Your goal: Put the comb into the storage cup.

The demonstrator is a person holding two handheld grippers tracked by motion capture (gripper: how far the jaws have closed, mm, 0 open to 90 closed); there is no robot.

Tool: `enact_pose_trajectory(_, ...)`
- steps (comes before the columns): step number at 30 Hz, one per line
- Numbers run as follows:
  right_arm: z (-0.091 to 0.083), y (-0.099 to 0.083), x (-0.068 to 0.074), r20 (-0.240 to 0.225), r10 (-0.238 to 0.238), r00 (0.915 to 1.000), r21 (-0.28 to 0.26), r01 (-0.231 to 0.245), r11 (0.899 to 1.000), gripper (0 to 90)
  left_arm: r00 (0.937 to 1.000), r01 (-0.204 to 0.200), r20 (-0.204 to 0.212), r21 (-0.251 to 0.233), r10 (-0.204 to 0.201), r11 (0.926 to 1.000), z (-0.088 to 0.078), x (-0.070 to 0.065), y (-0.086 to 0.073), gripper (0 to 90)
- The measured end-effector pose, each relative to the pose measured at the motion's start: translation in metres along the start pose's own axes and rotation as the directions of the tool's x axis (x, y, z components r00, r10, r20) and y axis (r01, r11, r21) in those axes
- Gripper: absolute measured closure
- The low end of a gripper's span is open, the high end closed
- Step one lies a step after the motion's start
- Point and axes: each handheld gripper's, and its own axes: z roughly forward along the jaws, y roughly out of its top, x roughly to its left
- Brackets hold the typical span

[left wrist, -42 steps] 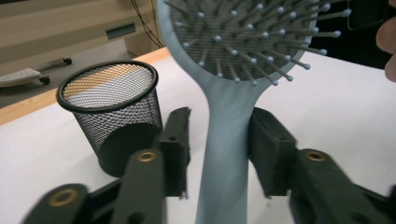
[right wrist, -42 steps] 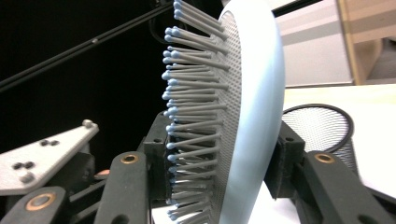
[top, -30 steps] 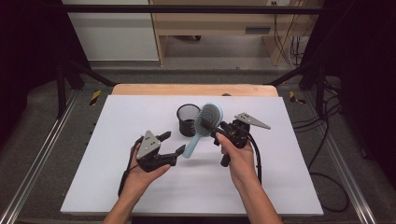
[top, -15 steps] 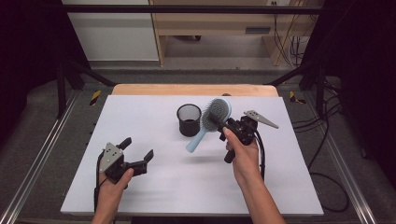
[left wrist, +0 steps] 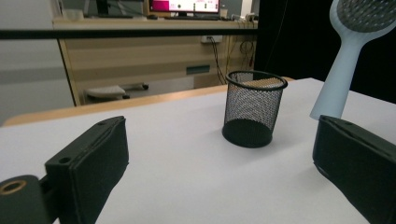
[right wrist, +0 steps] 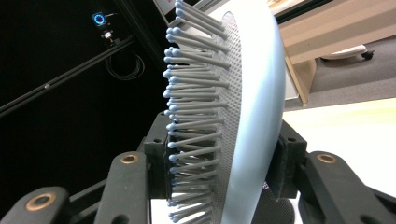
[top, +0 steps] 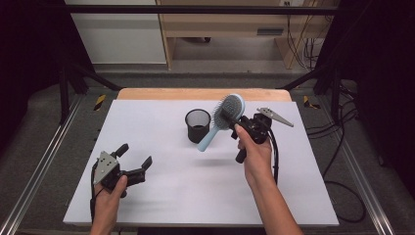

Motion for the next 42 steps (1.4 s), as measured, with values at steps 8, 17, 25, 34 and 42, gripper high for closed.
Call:
enact_pose_trajectory(8,0.002,0.005,0.001,0.006,-0.005,1.0000,-0.001,0.005,1.000,52.4,0.9985,0.037,-0.040,-0.023,-0.038,0.9991,-0.013,0.008,-0.003,3.5)
enact_pose_trajectory(17,0.013,0.012,0.012,-0.005,0.002,1.0000,-0.017,-0.002,1.000,52.3,0.9972,0.050,-0.056,-0.016,-0.051,0.9986,-0.012,0.016,-0.007,3.5)
enact_pose_trajectory(25,0.022,0.021,0.020,-0.013,0.006,0.9999,-0.034,-0.007,0.999,52.2,0.9992,0.020,-0.033,-0.019,-0.021,0.9996,-0.011,0.015,-0.008,2.9)
enact_pose_trajectory(34,0.035,0.031,0.023,-0.003,0.002,1.0000,-0.073,-0.002,0.997,52.2,0.9989,0.024,-0.039,-0.004,-0.025,0.9997,-0.008,0.017,-0.011,2.9)
enact_pose_trajectory(42,0.048,0.046,0.021,0.021,0.018,0.9996,-0.105,-0.016,0.994,52.2,0.9989,0.027,-0.037,-0.007,-0.028,0.9996,-0.008,0.017,-0.011,2.9)
